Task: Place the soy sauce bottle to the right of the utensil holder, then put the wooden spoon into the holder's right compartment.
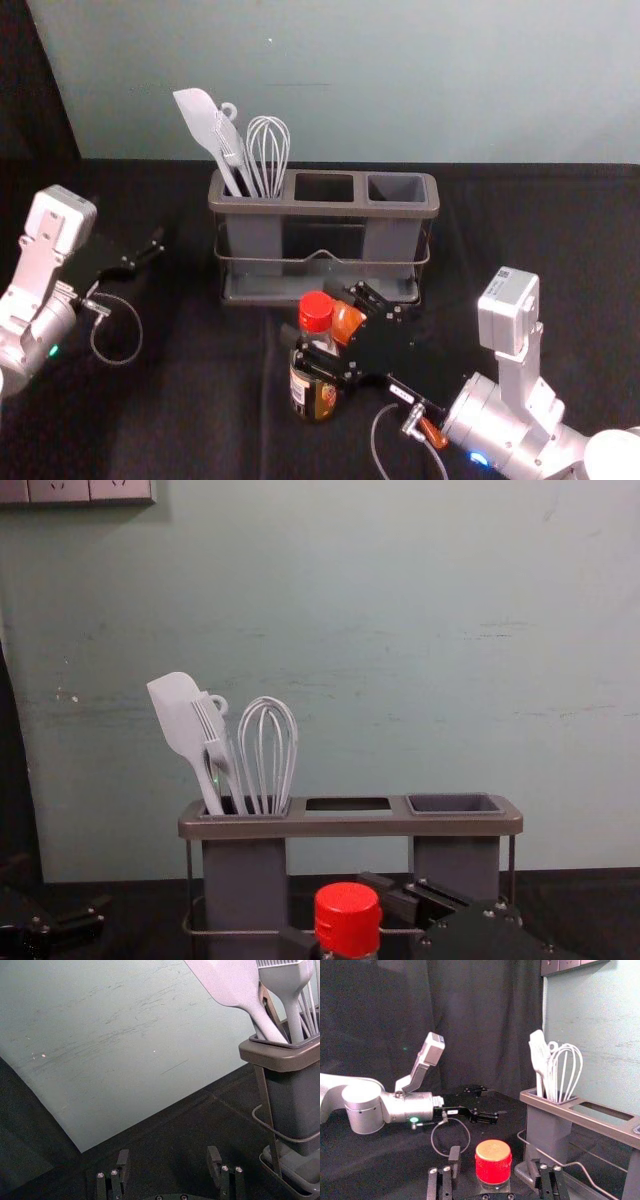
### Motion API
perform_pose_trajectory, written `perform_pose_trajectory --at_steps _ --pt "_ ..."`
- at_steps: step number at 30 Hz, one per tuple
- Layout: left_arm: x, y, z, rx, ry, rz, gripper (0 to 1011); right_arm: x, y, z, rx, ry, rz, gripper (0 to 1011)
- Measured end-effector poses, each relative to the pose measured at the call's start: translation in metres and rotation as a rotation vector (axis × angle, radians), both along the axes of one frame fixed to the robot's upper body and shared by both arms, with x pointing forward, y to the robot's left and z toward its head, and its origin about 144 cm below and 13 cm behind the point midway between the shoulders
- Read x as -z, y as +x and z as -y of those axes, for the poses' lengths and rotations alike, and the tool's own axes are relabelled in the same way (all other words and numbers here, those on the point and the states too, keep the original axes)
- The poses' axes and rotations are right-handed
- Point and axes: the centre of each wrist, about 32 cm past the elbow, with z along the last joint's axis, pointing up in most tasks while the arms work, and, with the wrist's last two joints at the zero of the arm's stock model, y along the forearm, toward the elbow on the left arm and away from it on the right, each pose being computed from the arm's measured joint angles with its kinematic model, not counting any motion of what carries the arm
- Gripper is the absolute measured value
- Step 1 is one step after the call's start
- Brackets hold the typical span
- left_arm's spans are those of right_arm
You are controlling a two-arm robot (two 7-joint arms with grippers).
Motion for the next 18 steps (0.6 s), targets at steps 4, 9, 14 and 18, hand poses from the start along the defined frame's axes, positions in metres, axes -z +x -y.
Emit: perform_pose_trajectory --at_steps 4,9,14,18 --pt "0.0 0.0 0.0 0.0 0.0 0.0 1000 -0.0001 -0.0005 -0.0002 -0.001 -0.002 0.002 711" --pt "0.0 0.0 0.0 0.0 0.0 0.0 1000 -0.0004 -0.001 -0.0001 -0.001 -0.003 0.004 552" --pt "0.0 0.0 0.0 0.0 0.0 0.0 1000 -0.0012 -0.002 0.0004 0.0 -0.002 0.005 413" --pt "0.0 0.0 0.0 0.0 0.0 0.0 1001 -0.0039 -0.0036 0.0016 0.001 0.005 0.012 392"
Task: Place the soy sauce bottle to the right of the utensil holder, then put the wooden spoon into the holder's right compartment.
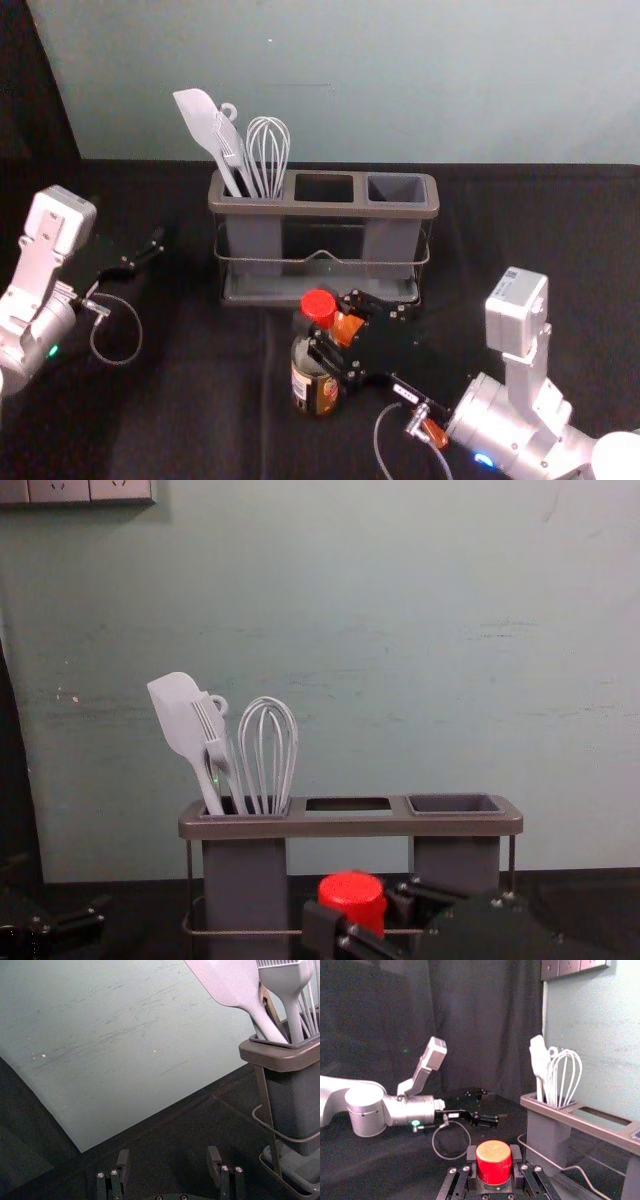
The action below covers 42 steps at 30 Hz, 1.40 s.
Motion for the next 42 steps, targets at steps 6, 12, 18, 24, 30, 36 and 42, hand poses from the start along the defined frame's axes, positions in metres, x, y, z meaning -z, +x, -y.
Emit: perform_pose_trajectory --at_steps 6,12,18,24,30,36,42 --pt "0.0 0.0 0.0 0.0 0.0 0.0 1000 -0.012 -0.006 0.01 0.014 0.036 0.022 392" --pt "0.0 0.0 0.0 0.0 0.0 0.0 1000 -0.021 -0.011 0.032 0.07 0.061 0.041 392" --pt "0.0 0.0 0.0 0.0 0.0 0.0 1000 -0.023 -0.013 0.059 0.163 0.068 0.045 392" --pt "0.0 0.0 0.0 0.0 0.0 0.0 1000 -0.02 -0.009 0.085 0.268 0.053 0.041 392" --pt "0.0 0.0 0.0 0.0 0.0 0.0 1000 -0.018 0.002 0.103 0.342 0.034 0.038 392" --pt "0.0 0.0 0.0 0.0 0.0 0.0 1000 -0.015 0.022 0.112 0.379 0.029 0.041 392" --pt "0.0 0.0 0.0 0.0 0.0 0.0 1000 -0.012 0.041 0.112 0.379 0.028 0.041 392"
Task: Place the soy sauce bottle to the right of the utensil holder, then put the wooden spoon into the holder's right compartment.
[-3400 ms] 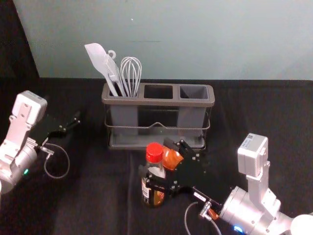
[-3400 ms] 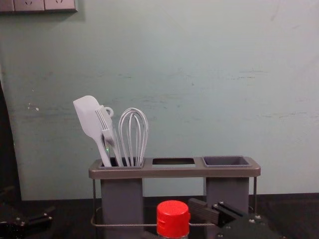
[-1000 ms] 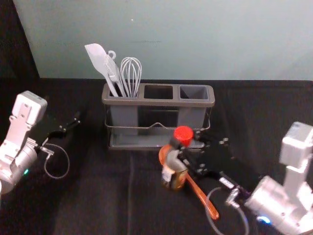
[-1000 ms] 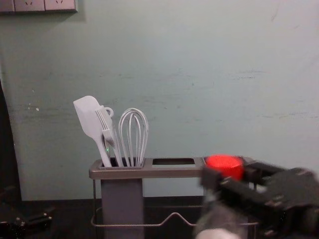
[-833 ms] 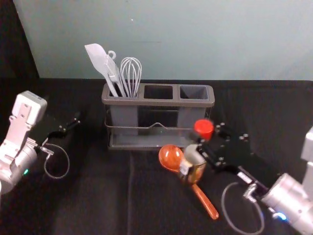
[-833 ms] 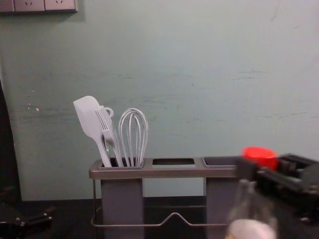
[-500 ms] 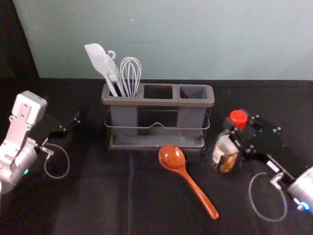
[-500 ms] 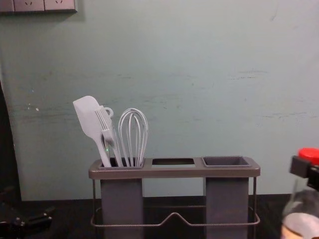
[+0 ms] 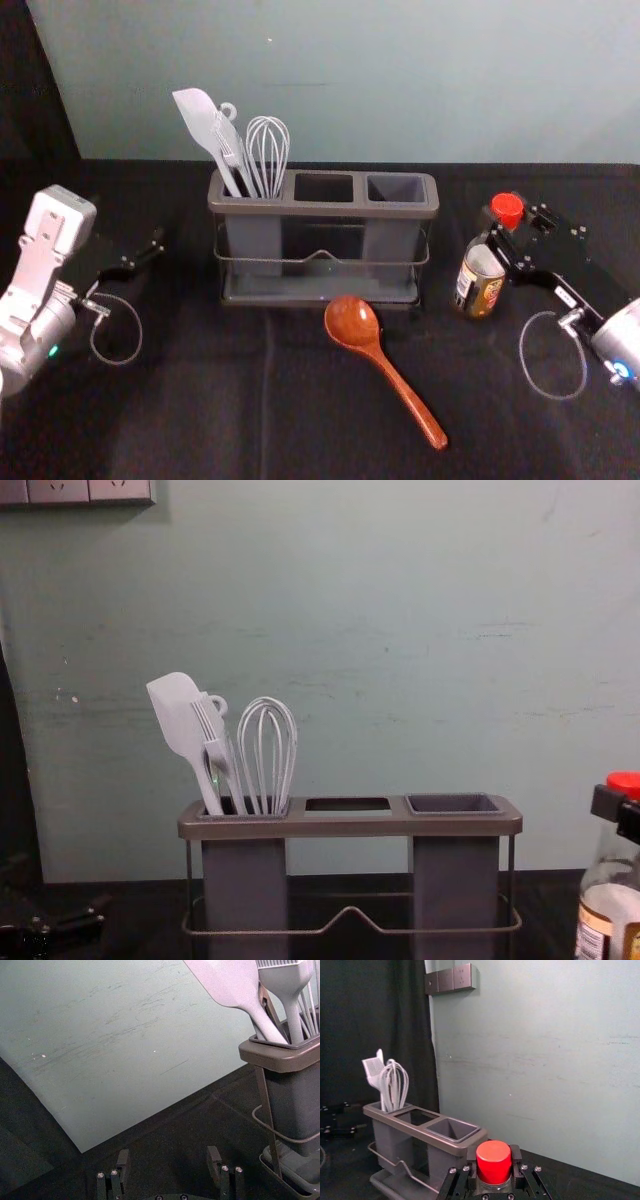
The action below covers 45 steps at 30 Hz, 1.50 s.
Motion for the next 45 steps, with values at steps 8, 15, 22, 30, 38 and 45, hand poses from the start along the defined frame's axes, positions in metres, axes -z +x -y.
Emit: perform_pose_trajectory --at_steps 8,15,22,30,38,45 --pt "0.0 0.0 0.0 0.0 0.0 0.0 1000 0.009 0.023 -0.003 0.026 0.025 -0.019 392" --pt "0.0 0.0 0.0 0.0 0.0 0.0 1000 0.014 0.031 -0.005 0.029 0.058 -0.033 392" --pt "0.0 0.0 0.0 0.0 0.0 0.0 1000 0.015 0.038 -0.009 0.026 0.064 -0.034 392" --pt "0.0 0.0 0.0 0.0 0.0 0.0 1000 0.015 0.047 -0.012 0.019 0.07 -0.039 392" --pt "0.0 0.0 0.0 0.0 0.0 0.0 1000 0.013 0.05 -0.014 0.013 0.073 -0.035 392" --pt "0.0 0.0 0.0 0.0 0.0 0.0 1000 0.011 0.05 -0.014 0.014 0.073 -0.031 392"
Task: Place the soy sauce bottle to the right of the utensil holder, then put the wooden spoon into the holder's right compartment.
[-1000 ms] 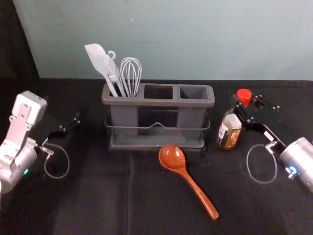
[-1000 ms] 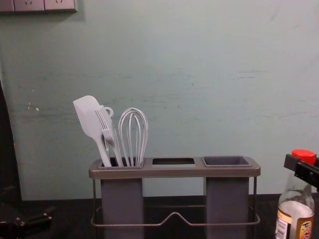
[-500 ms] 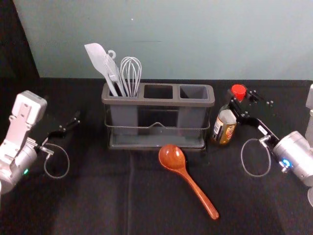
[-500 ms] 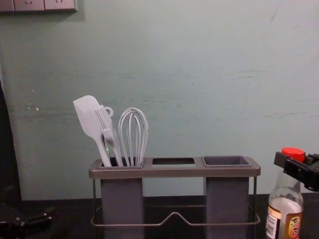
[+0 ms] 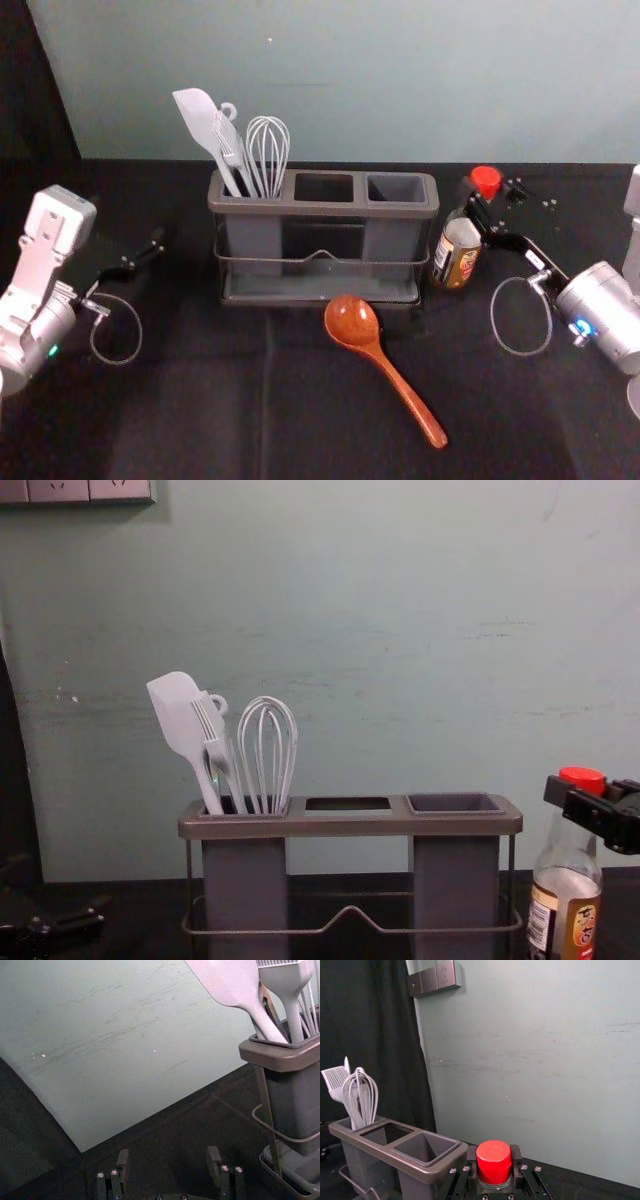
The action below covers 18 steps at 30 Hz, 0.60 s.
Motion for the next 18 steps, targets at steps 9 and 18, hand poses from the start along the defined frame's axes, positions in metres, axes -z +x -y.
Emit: perform_pose_trajectory --at_steps 9,18 --pt "0.0 0.0 0.0 0.0 0.0 0.0 1000 0.0027 -0.0006 0.0013 0.003 0.001 -0.008 390" --pt "0.0 0.0 0.0 0.0 0.0 0.0 1000 0.0018 -0.0006 0.0026 0.003 -0.009 -0.003 392"
